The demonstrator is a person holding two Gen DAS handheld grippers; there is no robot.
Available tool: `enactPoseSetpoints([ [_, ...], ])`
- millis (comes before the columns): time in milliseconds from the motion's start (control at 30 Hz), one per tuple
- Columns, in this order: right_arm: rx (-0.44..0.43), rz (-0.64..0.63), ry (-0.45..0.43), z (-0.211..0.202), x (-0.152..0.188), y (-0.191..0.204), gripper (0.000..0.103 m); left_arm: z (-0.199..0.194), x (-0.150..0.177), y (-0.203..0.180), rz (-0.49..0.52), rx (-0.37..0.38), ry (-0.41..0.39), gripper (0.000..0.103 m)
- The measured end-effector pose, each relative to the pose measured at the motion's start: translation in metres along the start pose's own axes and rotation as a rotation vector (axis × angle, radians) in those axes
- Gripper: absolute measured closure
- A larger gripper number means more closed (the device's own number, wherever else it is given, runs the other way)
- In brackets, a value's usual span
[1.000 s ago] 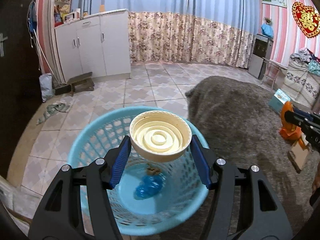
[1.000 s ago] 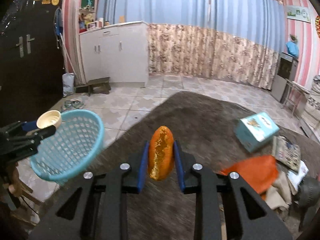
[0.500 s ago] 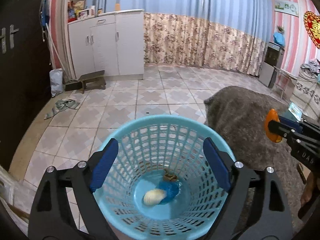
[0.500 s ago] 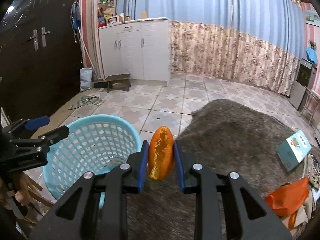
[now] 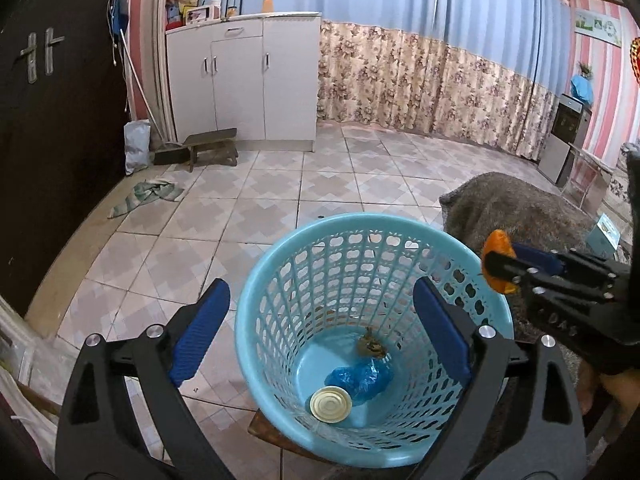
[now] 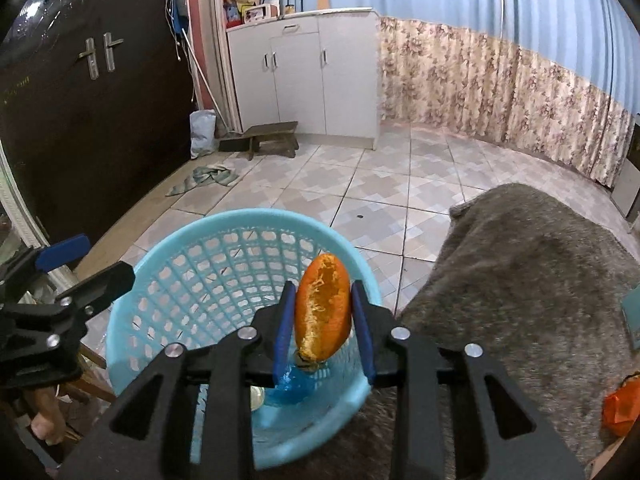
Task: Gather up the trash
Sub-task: 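Move the orange peel over the basket and open the right tool, then return both tools toward the remaining items on the rug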
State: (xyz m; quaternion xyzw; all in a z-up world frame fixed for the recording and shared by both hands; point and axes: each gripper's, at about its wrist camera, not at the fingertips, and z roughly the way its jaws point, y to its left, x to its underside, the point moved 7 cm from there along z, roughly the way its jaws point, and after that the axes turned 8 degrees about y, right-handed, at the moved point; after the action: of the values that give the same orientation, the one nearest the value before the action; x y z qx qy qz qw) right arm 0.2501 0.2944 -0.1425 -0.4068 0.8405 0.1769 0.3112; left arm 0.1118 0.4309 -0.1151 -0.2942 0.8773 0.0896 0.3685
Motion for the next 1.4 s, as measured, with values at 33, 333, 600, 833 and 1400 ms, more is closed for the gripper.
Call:
enactPoseSetpoints([
  [33,0.005,-0.006,-0.002,0.002,-0.001,0.002,0.066,0.000,-0.001,0.000,-0.001,0.000,-0.001,0.013],
  [333,0.061,-0.014,-0.049,-0.015,0.000,-0.010,0.024,-0.009,-0.003,-0.002,-0.029,0.002,-0.023,0.013],
  [600,0.134,0.036,-0.103,-0.061,0.019,-0.055,0.012,-0.039,0.001,-0.026,-0.021,0.001,-0.063,0.008],
  [833,0.199,0.088,-0.149,-0.119,0.034,-0.104,0.011,-0.061,0.003,-0.064,-0.015,0.046,-0.065,0.007],
  [1400,0.373,0.321,-0.165,-0.230,0.130,-0.257,0.006,-0.092,0.030,-0.191,0.085,0.153,-0.048,0.006],
])
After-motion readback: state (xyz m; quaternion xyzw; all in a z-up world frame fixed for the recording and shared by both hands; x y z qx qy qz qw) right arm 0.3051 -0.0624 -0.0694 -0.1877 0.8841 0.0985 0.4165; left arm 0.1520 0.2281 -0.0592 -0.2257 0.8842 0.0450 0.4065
